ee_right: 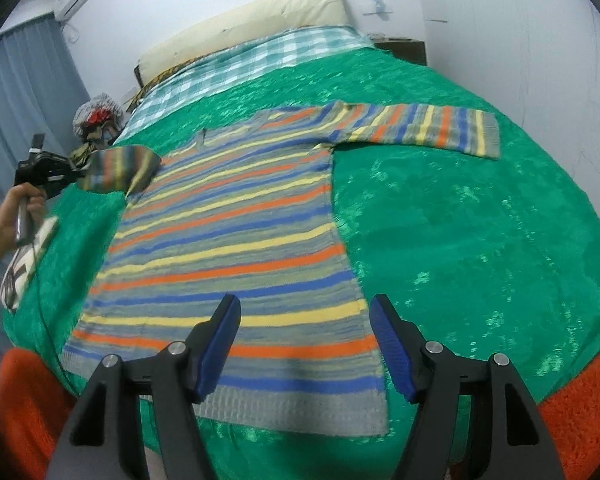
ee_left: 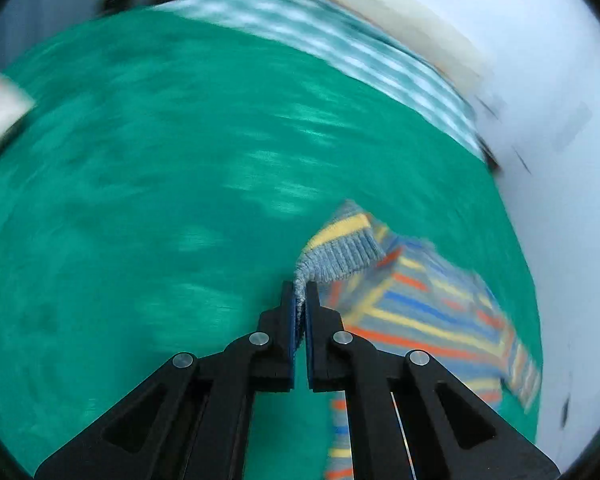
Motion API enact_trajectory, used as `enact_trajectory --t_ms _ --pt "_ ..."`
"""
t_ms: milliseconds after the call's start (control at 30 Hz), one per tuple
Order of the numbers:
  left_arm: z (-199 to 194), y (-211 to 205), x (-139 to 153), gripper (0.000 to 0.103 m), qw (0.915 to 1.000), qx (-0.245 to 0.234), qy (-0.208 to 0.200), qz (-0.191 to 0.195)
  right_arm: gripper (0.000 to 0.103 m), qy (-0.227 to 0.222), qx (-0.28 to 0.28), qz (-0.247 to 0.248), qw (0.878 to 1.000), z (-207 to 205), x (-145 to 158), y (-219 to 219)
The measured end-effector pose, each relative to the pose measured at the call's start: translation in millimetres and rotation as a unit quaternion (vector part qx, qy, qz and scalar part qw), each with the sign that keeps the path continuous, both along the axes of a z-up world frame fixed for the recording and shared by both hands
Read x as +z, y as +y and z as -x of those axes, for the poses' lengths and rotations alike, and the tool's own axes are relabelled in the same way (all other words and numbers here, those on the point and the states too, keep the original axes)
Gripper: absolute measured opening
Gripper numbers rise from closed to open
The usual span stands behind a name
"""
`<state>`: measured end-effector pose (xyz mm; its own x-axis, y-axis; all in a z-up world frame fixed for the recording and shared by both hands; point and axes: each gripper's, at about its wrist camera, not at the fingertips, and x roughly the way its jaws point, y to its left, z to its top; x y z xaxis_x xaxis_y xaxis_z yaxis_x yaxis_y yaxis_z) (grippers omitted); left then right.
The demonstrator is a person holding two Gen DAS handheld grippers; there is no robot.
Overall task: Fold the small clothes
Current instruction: 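Grasp the other sleeve cuff with the left gripper and pull it outward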
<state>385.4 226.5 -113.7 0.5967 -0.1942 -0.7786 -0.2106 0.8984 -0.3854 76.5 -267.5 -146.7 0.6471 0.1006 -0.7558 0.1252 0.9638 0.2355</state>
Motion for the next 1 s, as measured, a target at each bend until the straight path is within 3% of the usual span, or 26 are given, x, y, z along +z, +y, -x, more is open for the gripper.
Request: enact_trajectory --t_ms 133,300,433,633,767,833,867,967,1000 --pt "15 50 -26 0.002 0.998 0.054 0.032 -0.012 0.067 0.004 0.017 0.007 1.0 -3 -4 10" --pt "29 73 -42 0.001 0.9955 0.079 0.051 0.01 0.067 0.012 0.028 0.02 0.999 -4 -9 17" --pt "25 83 -52 0.001 0.9931 0.089 0.074 -0.018 0.067 0.02 0.033 0.023 0.999 -6 -14 20" --pt "32 95 -91 0.004 0.9843 0.126 0.123 -0.005 0.067 0.026 0.045 0.03 0.998 -9 -18 26" --pt "42 120 -87 0.006 0.9773 0.172 0.123 -0.006 0.067 0.028 0.045 0.031 0.998 -7 -19 25" --pt "50 130 -78 0.019 0.9752 0.19 0.113 -0.013 0.067 0.03 0.042 0.027 0.998 -8 -21 24" --pt "53 130 -72 0.021 0.9768 0.189 0.1 -0.015 0.067 0.031 0.04 0.025 0.998 -9 -22 23" --pt "50 105 -52 0.027 0.9908 0.124 0.047 -0.027 0.067 0.036 0.041 0.023 0.998 -12 -25 25" --pt "44 92 -49 0.037 0.9948 0.092 0.039 -0.023 0.067 0.038 0.044 0.024 0.998 -14 -26 27"
